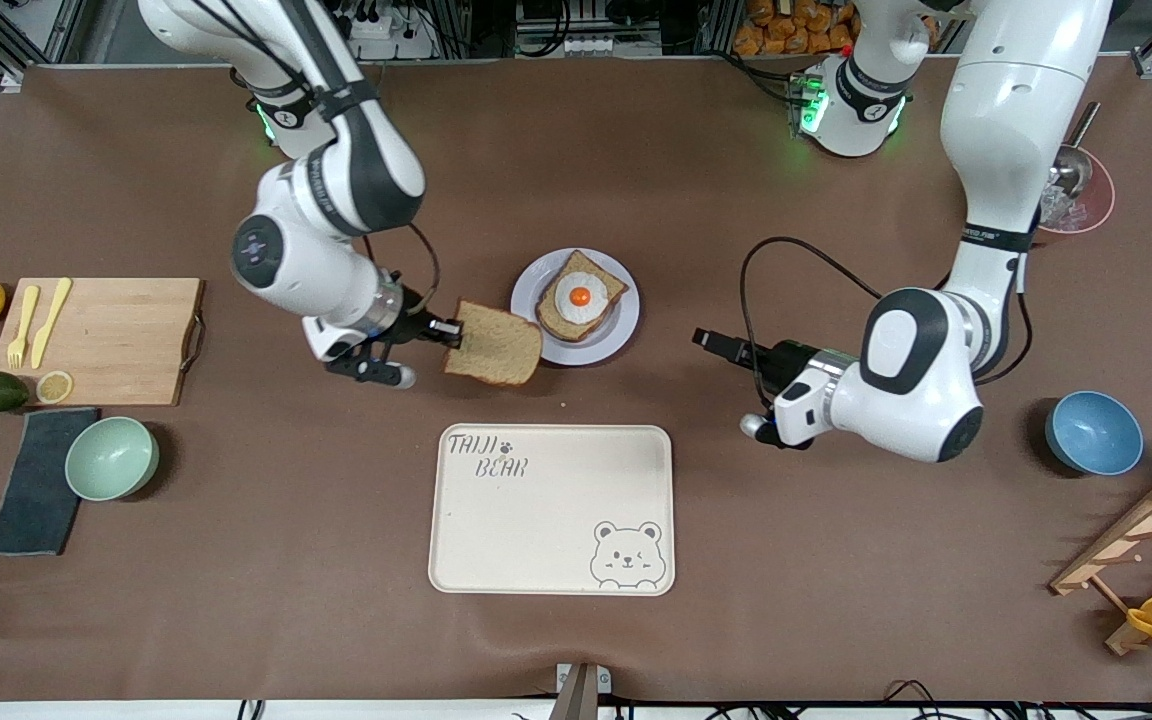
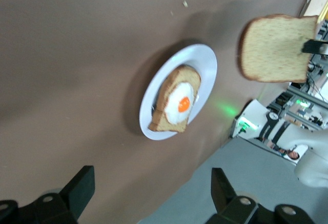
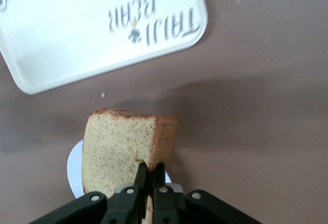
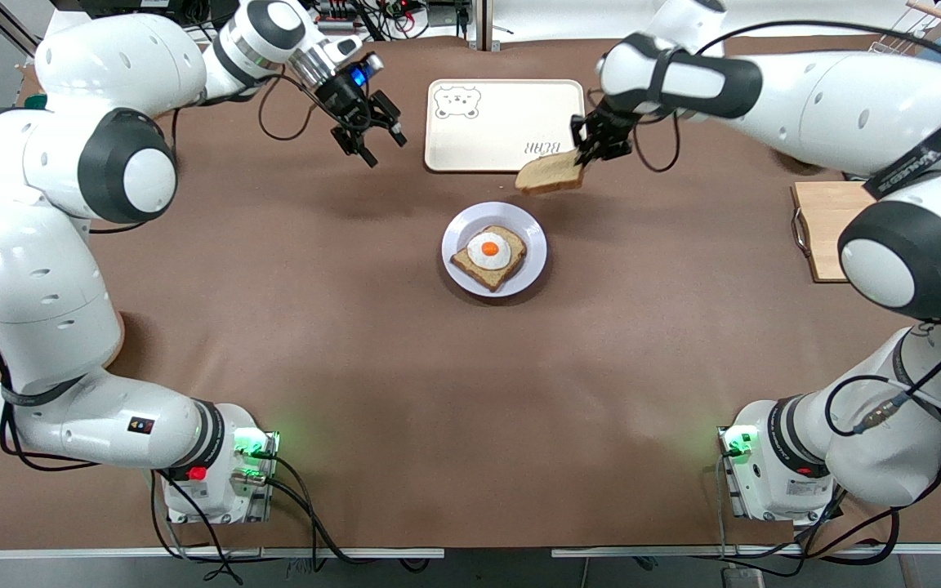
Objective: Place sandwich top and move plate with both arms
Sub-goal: 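Carry the bread to the plate while the left gripper approaches the plate, then lay the bread on the toast while the left gripper grasps the plate rim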
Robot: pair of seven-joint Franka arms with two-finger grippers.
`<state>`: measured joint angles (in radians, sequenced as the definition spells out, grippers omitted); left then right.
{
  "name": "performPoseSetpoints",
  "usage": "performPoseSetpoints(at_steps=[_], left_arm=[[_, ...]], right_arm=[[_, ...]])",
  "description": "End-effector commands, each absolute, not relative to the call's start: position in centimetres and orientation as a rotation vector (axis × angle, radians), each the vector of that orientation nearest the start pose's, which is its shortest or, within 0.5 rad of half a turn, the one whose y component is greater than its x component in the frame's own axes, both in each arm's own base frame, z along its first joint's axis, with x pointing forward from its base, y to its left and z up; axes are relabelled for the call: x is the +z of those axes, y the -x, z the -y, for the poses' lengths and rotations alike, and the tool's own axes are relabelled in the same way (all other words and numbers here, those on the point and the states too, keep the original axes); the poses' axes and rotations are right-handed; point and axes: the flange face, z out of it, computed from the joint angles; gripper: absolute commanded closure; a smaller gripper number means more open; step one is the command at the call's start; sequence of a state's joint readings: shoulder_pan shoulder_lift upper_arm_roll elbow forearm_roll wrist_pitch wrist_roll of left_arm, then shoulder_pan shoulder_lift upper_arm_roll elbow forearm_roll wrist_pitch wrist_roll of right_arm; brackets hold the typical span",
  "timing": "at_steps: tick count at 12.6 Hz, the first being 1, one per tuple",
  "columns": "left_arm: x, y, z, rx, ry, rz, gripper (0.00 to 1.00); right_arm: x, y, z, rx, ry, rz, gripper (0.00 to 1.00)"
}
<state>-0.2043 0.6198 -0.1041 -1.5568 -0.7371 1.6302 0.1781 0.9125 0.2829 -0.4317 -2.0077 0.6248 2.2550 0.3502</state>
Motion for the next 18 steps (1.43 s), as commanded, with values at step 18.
performPoseSetpoints(at_steps=[18], left_arm=[[16.3,-50.1,29.2,-0.39,-2.134,0.194,0.0]], right_arm=[[25.8,-37.0,-39.8,-0.122,2.739,-0.296,1.0]])
